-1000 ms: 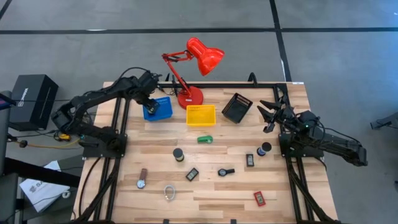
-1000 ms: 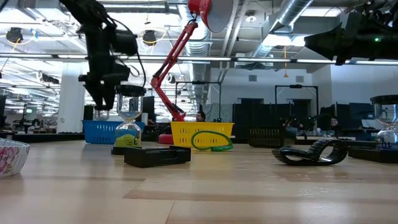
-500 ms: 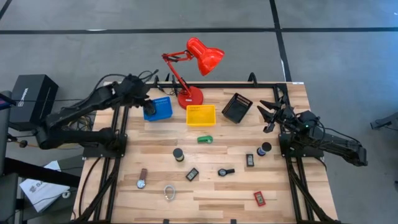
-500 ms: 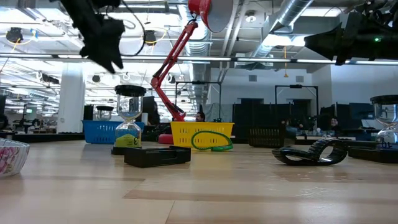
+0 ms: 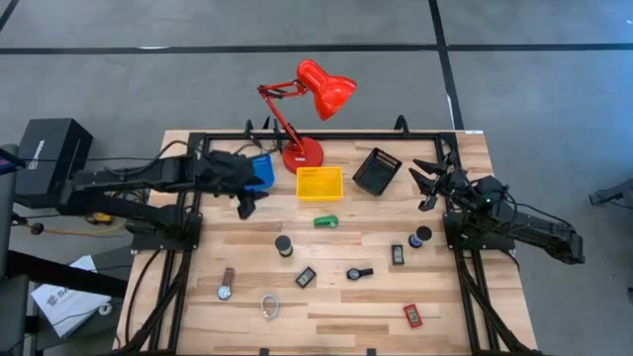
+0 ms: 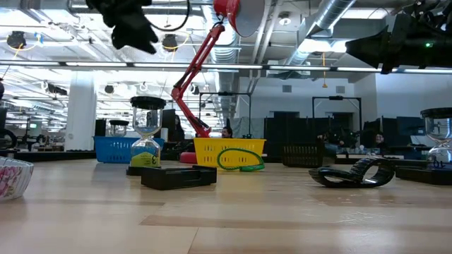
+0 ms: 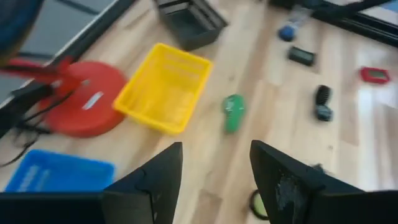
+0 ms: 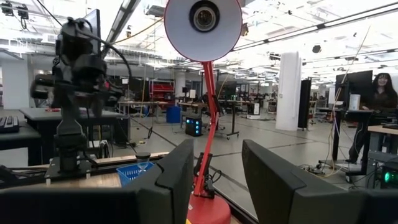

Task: Pick & Place Office items
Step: Put the green wrist watch into the yellow bin

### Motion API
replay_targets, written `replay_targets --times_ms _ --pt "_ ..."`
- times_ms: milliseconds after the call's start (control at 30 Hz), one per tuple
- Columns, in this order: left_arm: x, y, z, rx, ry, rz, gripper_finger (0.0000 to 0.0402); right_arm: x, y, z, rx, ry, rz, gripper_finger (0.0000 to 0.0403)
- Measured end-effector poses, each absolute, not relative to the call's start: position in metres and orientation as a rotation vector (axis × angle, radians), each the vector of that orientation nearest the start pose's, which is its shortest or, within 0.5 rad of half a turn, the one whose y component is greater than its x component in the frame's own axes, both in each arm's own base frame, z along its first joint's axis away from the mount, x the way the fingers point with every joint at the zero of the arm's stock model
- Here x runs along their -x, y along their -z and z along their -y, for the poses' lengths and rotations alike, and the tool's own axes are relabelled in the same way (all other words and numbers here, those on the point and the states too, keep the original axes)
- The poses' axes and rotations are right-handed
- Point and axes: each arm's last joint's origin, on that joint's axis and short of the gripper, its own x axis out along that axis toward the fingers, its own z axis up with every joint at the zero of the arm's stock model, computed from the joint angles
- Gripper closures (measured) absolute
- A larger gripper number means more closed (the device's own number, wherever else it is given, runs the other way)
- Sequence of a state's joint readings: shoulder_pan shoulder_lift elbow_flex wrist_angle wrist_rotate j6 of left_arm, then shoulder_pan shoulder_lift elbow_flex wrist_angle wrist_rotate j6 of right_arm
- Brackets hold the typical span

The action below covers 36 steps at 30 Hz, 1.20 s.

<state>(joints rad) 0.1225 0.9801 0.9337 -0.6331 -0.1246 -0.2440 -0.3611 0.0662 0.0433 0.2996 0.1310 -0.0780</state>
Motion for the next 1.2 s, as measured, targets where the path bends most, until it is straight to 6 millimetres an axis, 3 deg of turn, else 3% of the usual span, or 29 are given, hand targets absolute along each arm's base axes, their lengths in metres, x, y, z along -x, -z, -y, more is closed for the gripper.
replay_targets --times_ms 233,467,667,833,1033,1200 --pt "-0.212 -0.299 -0.011 0.196 -0.239 -0.672 0.0227 -0.089 -0.201 0.037 0.098 0.494 0.25 0.0274" --pt "-0.225 -0.267 0.0 0.105 -0.17 -0.614 0.0233 -0.089 -0.199 0.037 0.025 0.476 0.244 0.0274" --pt "-0.226 -0.255 0.0 0.1 -0.185 -0.558 0.0248 -0.092 -0.205 0.026 0.048 0.227 0.305 0.0274" --pt "-0.227 -0.252 0.0 0.099 -0.198 -0.505 0.0254 -0.108 -0.201 0.02 -0.014 0.122 0.254 0.0275" --pt "-0.229 -0.255 -0.002 0.103 -0.205 -0.465 0.0249 -0.128 -0.197 0.015 -0.039 0.117 0.224 0.0275" --pt "-0.231 -0.26 -0.002 0.078 -0.195 -0.41 0.025 -0.148 -0.203 0.01 -0.053 0.062 0.245 0.0275"
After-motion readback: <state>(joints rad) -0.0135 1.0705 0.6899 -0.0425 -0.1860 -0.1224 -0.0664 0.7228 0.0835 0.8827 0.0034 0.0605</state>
